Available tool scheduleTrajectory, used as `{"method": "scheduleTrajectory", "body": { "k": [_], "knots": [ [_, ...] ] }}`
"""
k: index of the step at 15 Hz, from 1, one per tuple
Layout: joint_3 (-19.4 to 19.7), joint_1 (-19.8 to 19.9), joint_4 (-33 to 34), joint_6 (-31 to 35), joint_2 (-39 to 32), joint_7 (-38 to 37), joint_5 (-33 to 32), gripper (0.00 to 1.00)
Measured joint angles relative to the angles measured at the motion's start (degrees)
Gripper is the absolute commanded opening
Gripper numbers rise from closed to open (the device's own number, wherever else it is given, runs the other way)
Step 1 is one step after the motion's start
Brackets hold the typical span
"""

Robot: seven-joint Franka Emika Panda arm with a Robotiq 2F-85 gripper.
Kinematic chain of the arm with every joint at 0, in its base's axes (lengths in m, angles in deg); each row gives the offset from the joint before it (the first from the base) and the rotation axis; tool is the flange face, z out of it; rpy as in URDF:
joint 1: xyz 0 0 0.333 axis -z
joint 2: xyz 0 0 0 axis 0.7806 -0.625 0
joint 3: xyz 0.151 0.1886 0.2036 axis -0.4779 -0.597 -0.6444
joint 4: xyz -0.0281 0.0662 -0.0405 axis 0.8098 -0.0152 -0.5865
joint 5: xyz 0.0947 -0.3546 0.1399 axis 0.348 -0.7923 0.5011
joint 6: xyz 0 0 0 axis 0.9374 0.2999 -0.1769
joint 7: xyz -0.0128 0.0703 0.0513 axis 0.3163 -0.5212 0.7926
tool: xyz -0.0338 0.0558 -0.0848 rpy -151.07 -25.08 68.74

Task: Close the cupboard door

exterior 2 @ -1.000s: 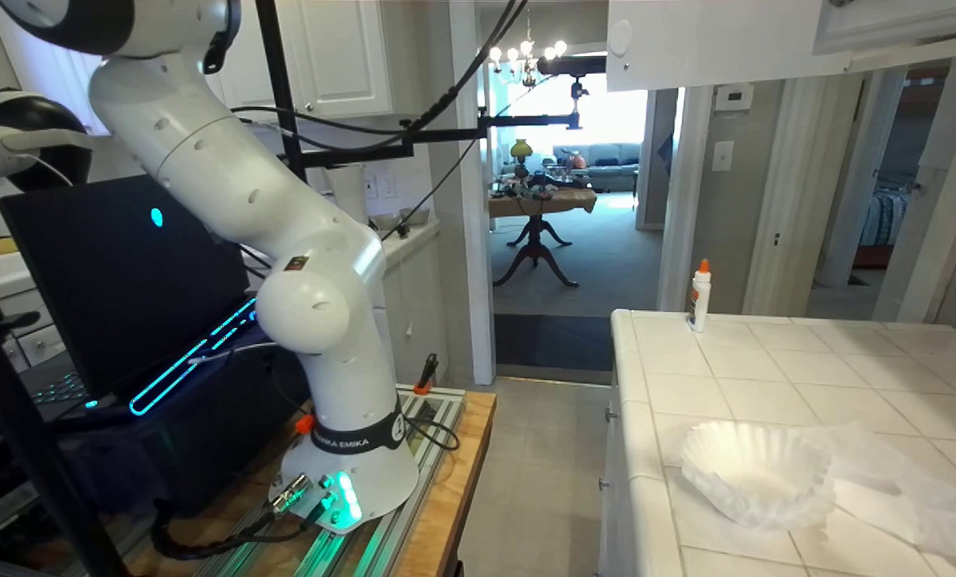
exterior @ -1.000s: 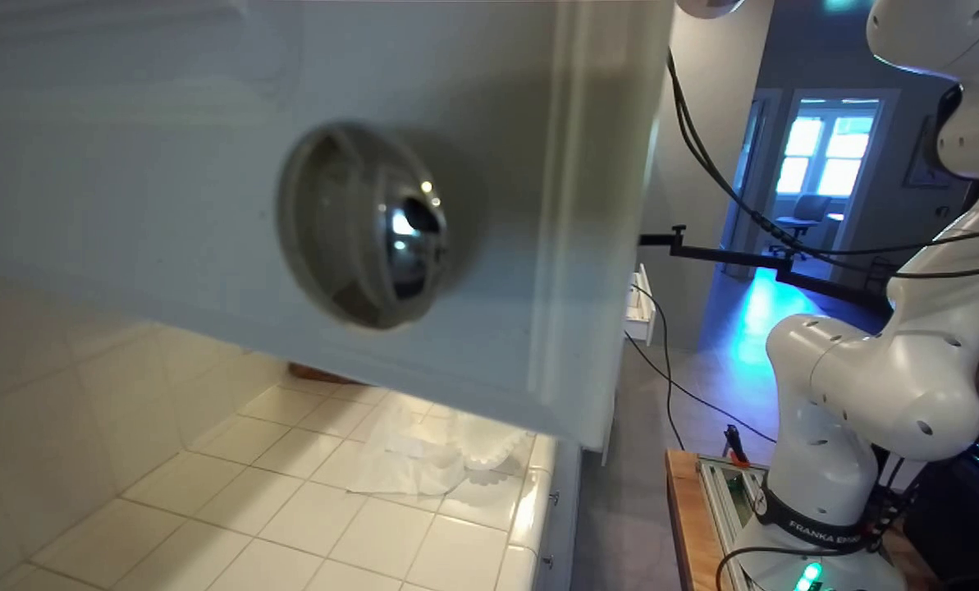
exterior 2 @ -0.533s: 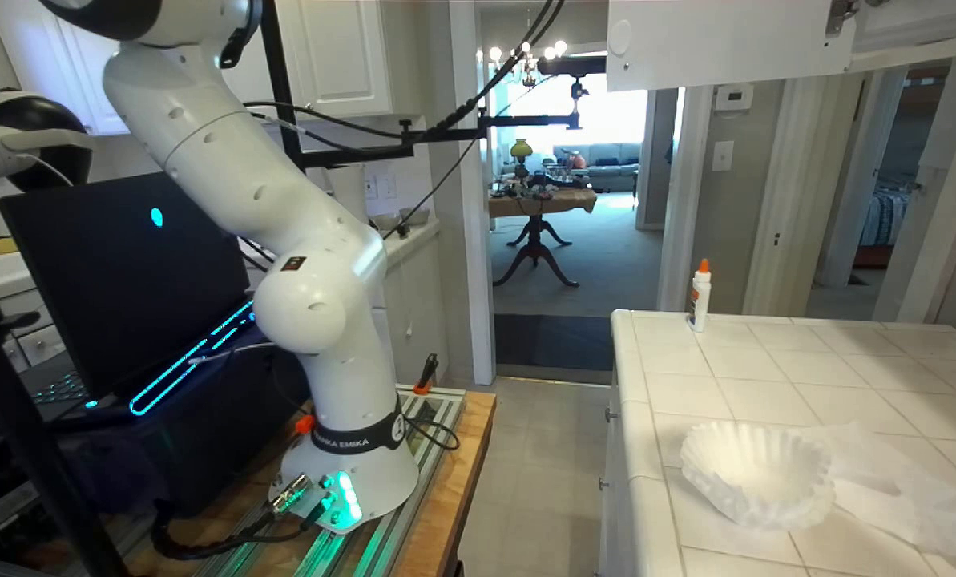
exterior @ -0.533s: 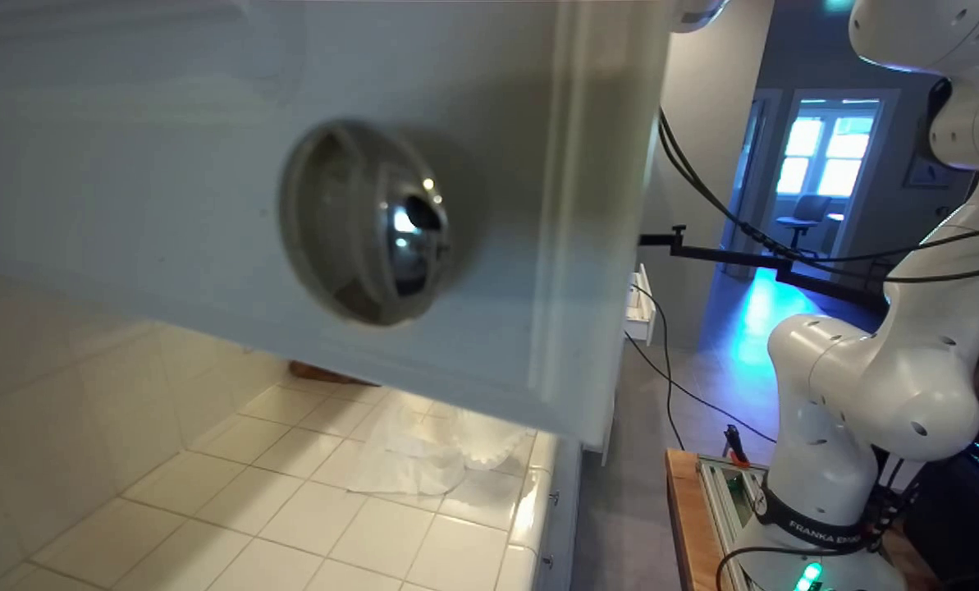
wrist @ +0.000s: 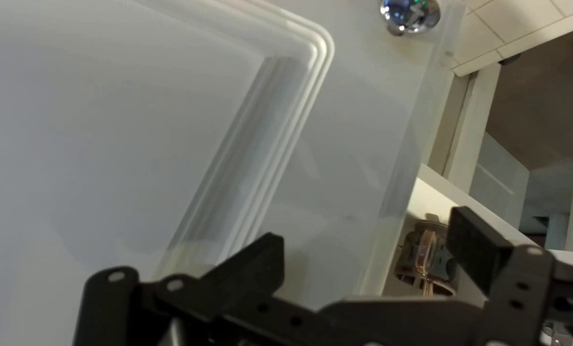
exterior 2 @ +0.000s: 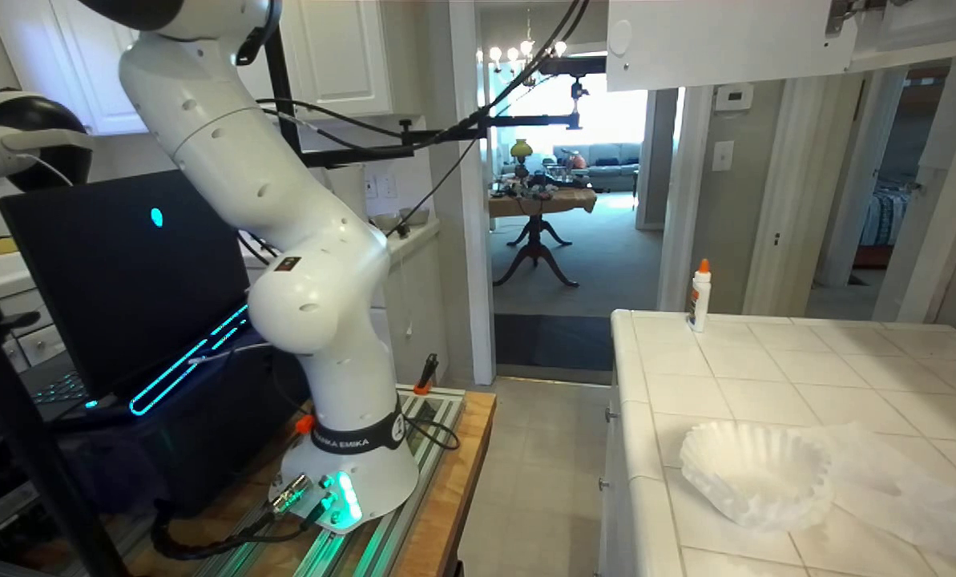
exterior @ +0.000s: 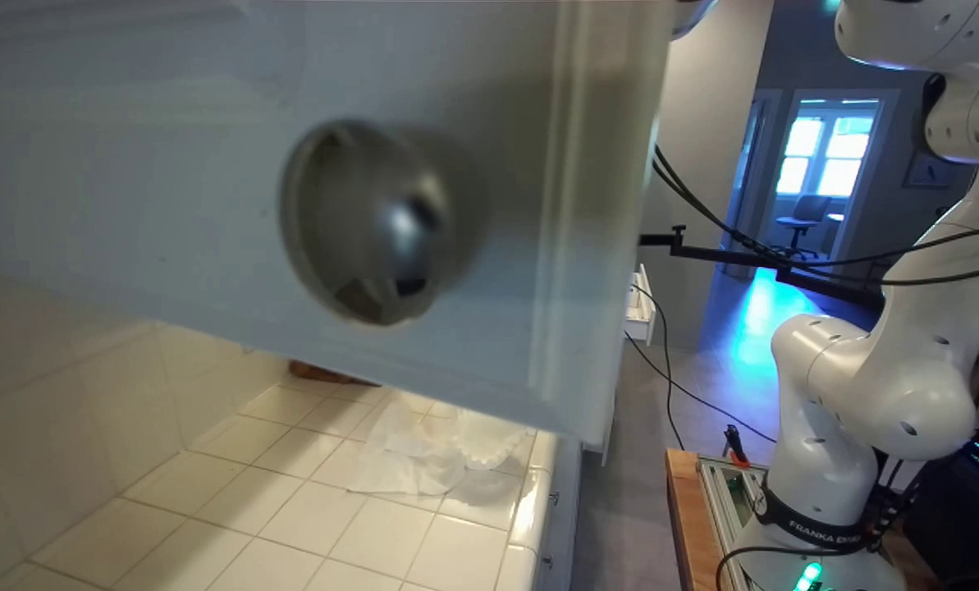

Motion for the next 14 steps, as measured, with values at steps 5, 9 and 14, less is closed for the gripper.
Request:
{"method": "scheduleTrajectory", "body": {
  "k": [5, 9, 14],
  "knots": [
    [-1.5, 0.9, 0.6, 0.0, -0.6, -3.4, -3.5, 1.0],
    [-2.3, 0.9, 0.9, 0.0, -0.9, -4.7, -5.2, 1.0],
    [-7.6, 7.6, 0.9, -5.1, 1.3, -16.7, -15.1, 1.0]
  ]
}}
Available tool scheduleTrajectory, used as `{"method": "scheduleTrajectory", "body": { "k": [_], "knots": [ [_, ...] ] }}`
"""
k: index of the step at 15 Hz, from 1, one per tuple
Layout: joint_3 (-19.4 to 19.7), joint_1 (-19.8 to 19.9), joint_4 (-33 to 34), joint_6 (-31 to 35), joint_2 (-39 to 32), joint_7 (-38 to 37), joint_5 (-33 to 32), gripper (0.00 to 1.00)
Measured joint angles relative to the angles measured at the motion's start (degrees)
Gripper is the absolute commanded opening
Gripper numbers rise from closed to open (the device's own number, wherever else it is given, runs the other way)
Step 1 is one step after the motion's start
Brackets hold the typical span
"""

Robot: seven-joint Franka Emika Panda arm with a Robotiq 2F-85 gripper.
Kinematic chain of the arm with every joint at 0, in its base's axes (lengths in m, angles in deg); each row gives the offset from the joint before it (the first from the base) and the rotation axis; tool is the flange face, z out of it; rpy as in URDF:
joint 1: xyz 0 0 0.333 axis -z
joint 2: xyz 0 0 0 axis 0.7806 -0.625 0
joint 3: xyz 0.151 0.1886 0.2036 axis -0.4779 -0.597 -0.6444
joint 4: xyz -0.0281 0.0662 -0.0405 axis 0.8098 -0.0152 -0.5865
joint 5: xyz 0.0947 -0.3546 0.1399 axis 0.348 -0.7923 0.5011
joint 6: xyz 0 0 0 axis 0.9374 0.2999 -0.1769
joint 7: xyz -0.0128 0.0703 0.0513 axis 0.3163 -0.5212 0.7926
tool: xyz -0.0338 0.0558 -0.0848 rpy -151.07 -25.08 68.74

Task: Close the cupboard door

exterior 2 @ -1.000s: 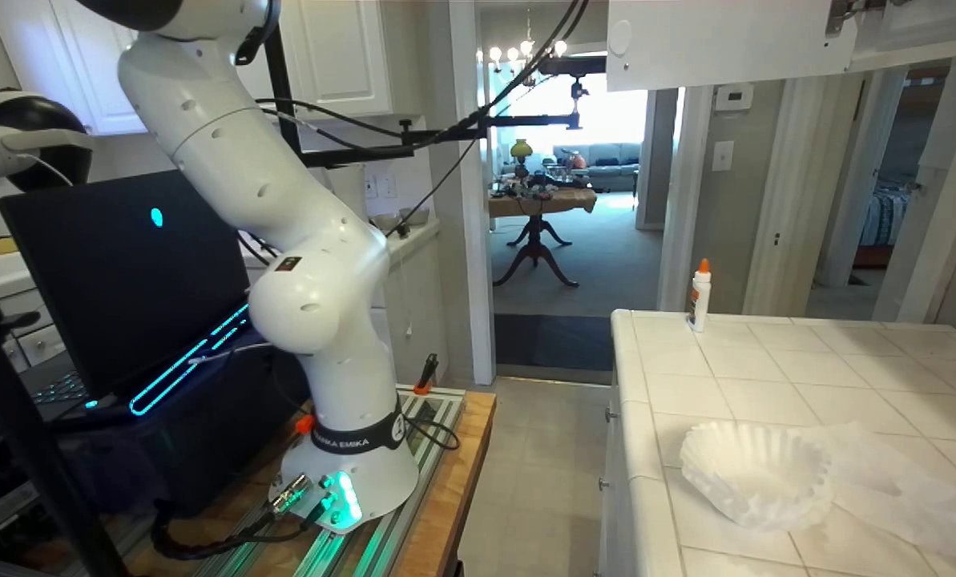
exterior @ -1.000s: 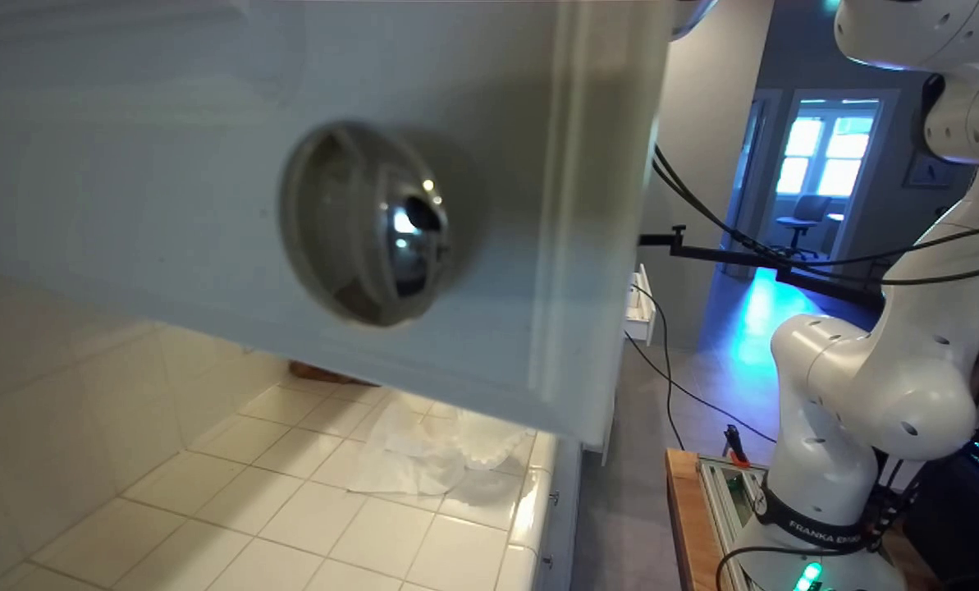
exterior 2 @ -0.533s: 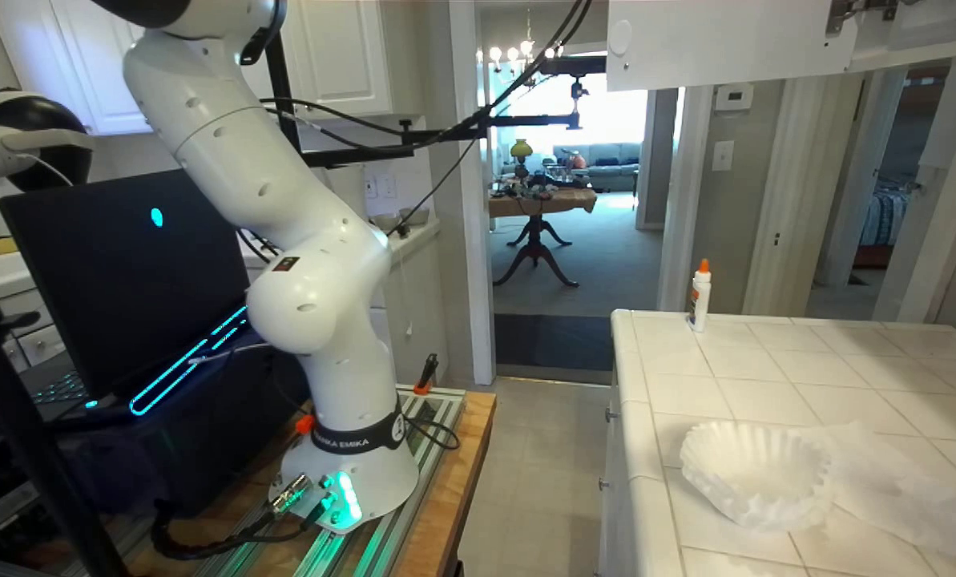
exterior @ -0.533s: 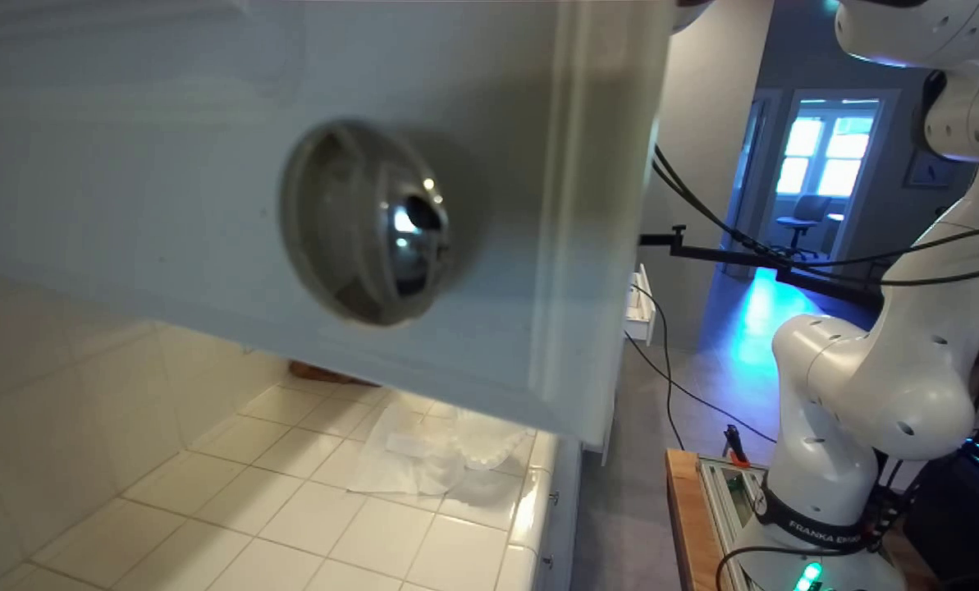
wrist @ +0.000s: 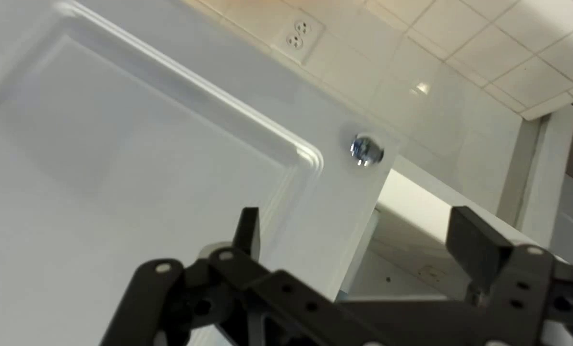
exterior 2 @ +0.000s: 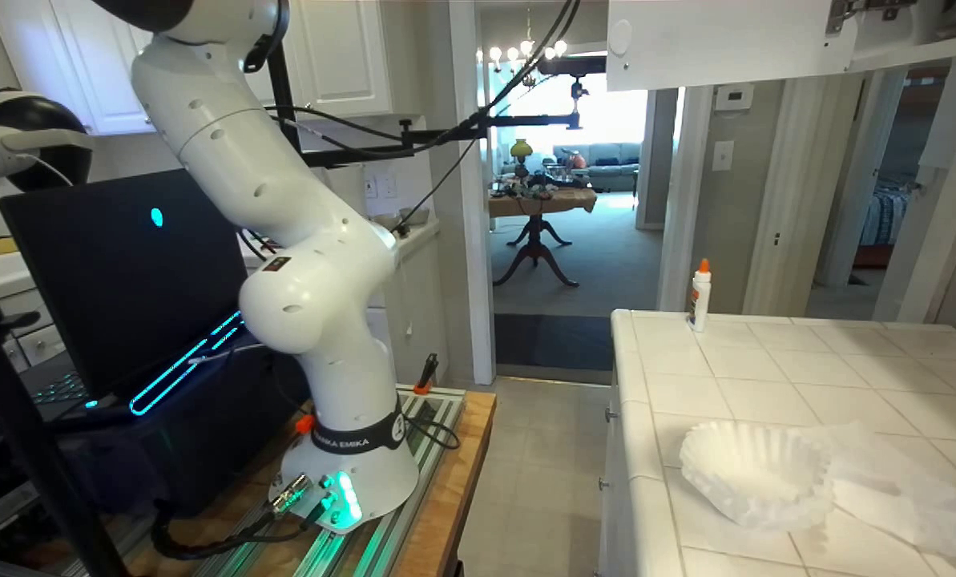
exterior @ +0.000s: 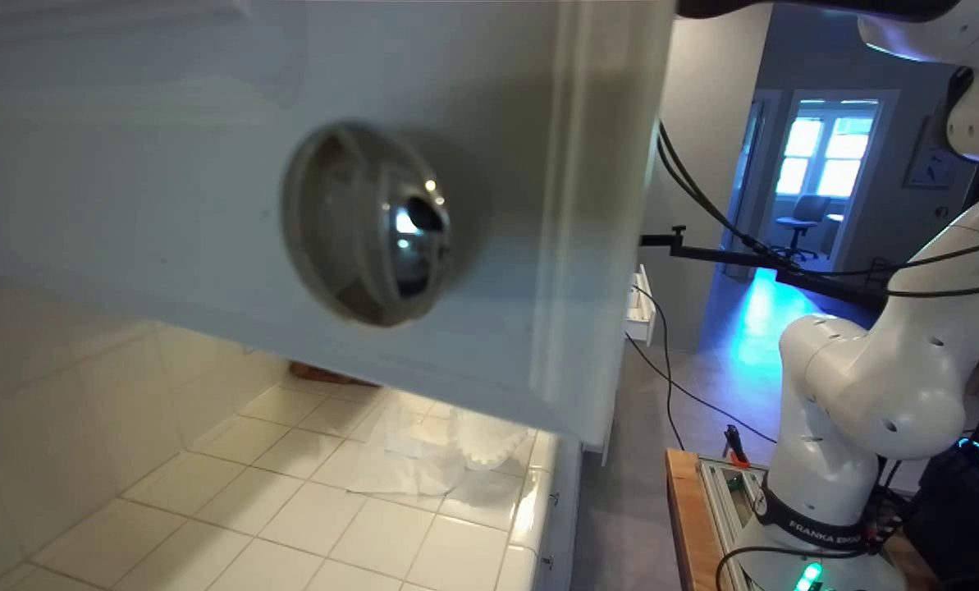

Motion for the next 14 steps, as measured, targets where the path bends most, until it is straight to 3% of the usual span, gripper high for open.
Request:
{"method": "scheduleTrajectory", "body": {
  "k": [4, 8, 14],
  "knots": [
    [-3.5, 3.5, 0.0, -15.2, 5.1, -7.8, -3.9, 1.0],
    [-4.3, 3.0, 1.3, -32.3, 9.0, -12.5, -1.7, 1.0],
    [0.9, 0.0, 2.8, -39.1, 10.0, -15.8, 9.4, 1.0]
  ]
}}
